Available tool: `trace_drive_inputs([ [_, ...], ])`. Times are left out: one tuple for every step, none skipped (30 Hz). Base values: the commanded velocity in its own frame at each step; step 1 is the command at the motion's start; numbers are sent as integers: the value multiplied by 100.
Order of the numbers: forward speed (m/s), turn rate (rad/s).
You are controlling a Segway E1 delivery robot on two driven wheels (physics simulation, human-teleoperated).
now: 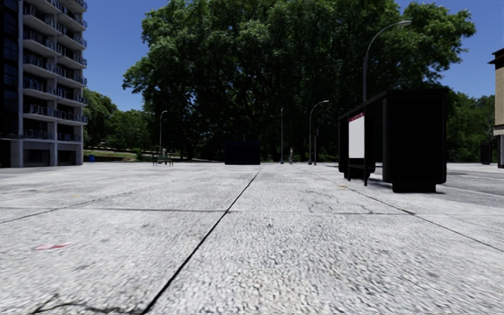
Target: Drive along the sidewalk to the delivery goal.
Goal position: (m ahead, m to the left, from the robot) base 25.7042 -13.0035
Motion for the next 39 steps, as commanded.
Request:
trace_drive_inputs([
  [200, 0],
  [200, 0],
  [200, 0],
  [200, 0],
  [200, 0],
  [200, 0],
  [200, 0],
  [200, 0],
  [200, 0],
  [200, -3],
  [200, -6],
  [200, -7],
  [200, -9],
  [200, -17],
  [200, -21],
  [200, -21],
  [200, -22],
  [200, -22],
  [200, -22],
  [200, -22],
  [200, -22],
  [200, -22],
  [200, -22],
  [200, -22],
  [200, -22],
  [200, -22],
  [200, -22],
  [200, -22],
  [200, -22],
  [200, -22],
  [200, -22],
  [200, -22],
  [200, -22],
  [200, -22],
  [200, -22],
  [200, -21],
  [200, -18],
  [200, -10],
  [200, -3],
])
